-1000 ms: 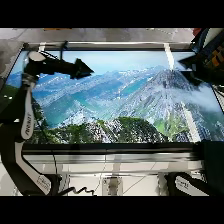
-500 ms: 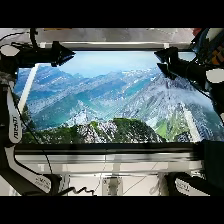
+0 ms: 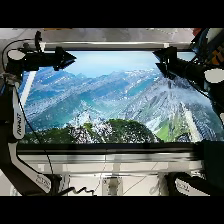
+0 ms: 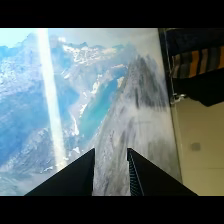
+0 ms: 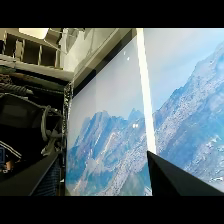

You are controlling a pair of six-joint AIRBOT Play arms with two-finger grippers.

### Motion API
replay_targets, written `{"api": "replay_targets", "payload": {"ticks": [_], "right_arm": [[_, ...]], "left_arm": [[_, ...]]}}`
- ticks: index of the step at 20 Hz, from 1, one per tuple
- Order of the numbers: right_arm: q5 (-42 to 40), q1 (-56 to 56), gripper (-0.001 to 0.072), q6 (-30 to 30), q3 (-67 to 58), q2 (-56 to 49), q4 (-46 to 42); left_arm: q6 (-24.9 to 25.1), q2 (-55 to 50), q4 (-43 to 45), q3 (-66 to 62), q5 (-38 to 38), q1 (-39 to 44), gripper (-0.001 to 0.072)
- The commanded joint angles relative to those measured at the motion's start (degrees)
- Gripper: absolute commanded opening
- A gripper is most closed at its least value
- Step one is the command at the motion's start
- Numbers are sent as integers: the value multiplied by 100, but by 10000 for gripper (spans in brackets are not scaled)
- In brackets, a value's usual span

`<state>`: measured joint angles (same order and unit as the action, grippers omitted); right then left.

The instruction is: Fold the clothes and pants, and hang the long-sleeved shirts on hangers.

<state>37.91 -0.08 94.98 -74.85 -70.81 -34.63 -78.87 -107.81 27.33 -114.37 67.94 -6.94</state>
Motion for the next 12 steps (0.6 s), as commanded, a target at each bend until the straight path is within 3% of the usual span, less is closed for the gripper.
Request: {"api": "replay_targets", "payload": {"ticks": [1, 12], "right_arm": [[-2, 7, 589, 2, -2, -2, 2], [0, 7, 589, 2, -2, -4, -9]], "left_arm": [[2, -229, 2, 0, -2, -7, 229], [2, -1106, 0, 0, 0, -7, 229]]}}
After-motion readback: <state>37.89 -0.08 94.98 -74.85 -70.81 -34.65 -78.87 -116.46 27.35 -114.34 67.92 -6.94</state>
